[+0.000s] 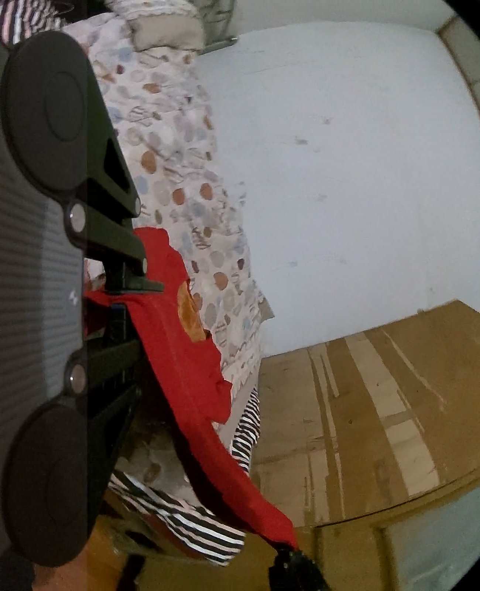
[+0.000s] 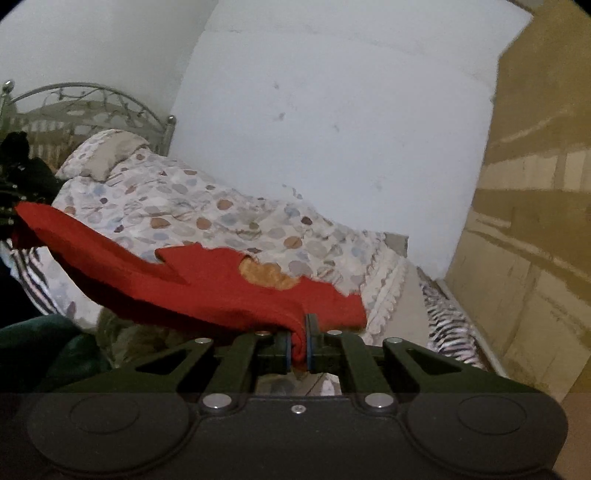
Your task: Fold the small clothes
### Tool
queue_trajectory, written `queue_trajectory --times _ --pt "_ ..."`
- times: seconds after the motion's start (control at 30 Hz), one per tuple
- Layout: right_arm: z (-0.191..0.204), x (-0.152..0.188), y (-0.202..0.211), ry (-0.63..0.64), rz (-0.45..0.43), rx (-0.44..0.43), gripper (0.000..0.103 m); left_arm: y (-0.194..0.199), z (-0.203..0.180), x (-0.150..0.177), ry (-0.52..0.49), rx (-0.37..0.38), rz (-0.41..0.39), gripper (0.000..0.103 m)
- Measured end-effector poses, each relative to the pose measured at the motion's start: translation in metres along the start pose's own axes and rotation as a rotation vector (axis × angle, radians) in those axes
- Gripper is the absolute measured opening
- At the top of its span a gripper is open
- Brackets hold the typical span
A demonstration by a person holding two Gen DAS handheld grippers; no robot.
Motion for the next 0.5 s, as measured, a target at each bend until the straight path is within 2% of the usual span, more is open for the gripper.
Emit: queue_trajectory --times 0.13,0.23,0.37,0.5 --pt "-0.007 -0.027 -0.017 0.024 -0.014 -0.023 0.006 -0.018 0.03 -0.031 0.059 0.051 0.022 0.004" --pt "-0.022 -0.058 -0.061 0.033 -0.021 -0.042 0.006 -0.057 0.061 -0.063 0.063 0.077 0.064 0.004" --pt "-0.044 -0.092 -0.146 0.022 0.013 -0.068 0.006 -0.139 0.103 -0.095 0.033 0.072 0.151 0.004" --pt "-0.058 -0.108 -0.248 -0.004 0.122 -0.098 0.007 -0.24 0.138 -0.105 0.048 0.081 0.267 0.005"
Point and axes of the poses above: each gripper's, at about its wrist camera, not at the fingertips, and y roughly against the way its jaws point, z to its left, x to its underside, the point moved 3 cm from there along -y, roughly the way its jaws point, and after that the axes turned 8 degrees about x, right-handed, at the moved point
